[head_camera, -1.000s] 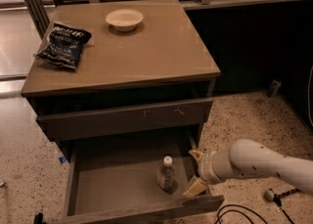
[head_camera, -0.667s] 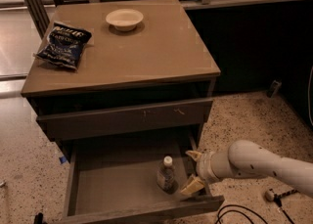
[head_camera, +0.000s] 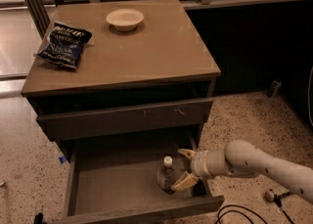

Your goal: Pick blue plastic bottle from middle drawer and place on counter

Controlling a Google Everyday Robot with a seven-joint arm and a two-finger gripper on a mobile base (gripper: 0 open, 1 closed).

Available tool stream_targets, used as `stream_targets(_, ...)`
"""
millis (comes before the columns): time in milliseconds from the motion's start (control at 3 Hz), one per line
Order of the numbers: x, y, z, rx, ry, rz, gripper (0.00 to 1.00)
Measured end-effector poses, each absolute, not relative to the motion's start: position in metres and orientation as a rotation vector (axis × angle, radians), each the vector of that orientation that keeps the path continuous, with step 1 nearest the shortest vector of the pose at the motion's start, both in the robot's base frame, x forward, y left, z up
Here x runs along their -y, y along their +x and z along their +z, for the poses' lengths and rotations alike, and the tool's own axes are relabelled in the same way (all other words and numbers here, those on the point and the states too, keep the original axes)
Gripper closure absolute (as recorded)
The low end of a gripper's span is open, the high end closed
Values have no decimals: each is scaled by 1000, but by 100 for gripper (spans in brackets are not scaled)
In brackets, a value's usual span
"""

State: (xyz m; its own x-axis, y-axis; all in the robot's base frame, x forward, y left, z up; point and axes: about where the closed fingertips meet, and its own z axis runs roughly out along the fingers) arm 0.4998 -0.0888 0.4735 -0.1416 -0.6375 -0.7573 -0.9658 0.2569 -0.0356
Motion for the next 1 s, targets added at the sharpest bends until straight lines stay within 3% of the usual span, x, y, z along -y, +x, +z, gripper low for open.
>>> stream_targets(1000, 42, 501, 452, -1768, -1474, 789, 20)
